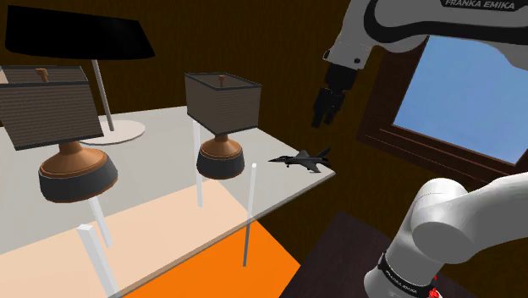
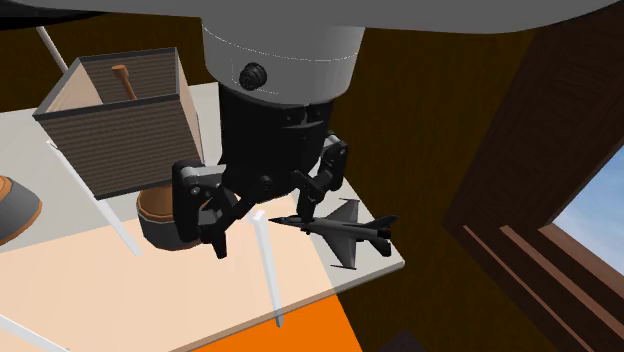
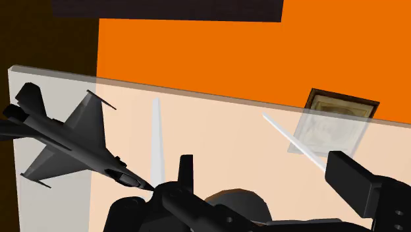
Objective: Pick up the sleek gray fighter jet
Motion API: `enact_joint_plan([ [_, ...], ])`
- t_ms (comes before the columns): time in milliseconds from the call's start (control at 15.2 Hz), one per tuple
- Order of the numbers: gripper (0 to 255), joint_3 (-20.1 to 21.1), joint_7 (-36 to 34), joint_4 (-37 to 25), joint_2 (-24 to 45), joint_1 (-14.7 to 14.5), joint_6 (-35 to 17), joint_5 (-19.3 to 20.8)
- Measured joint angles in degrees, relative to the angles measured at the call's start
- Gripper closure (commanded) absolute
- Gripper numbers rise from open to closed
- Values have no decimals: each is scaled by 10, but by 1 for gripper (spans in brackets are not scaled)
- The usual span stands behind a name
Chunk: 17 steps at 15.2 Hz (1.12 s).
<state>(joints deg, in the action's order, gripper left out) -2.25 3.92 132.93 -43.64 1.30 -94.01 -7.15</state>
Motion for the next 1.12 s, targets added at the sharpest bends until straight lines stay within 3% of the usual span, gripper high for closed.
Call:
enact_joint_plan([
  [198, 0, -11, 27, 4, 14, -3, -8, 10],
  [660, 0, -67, 176, 11, 111, -16, -67, 61],
  [1122, 0, -115, 327, -36, 264, -29, -135, 98],
])
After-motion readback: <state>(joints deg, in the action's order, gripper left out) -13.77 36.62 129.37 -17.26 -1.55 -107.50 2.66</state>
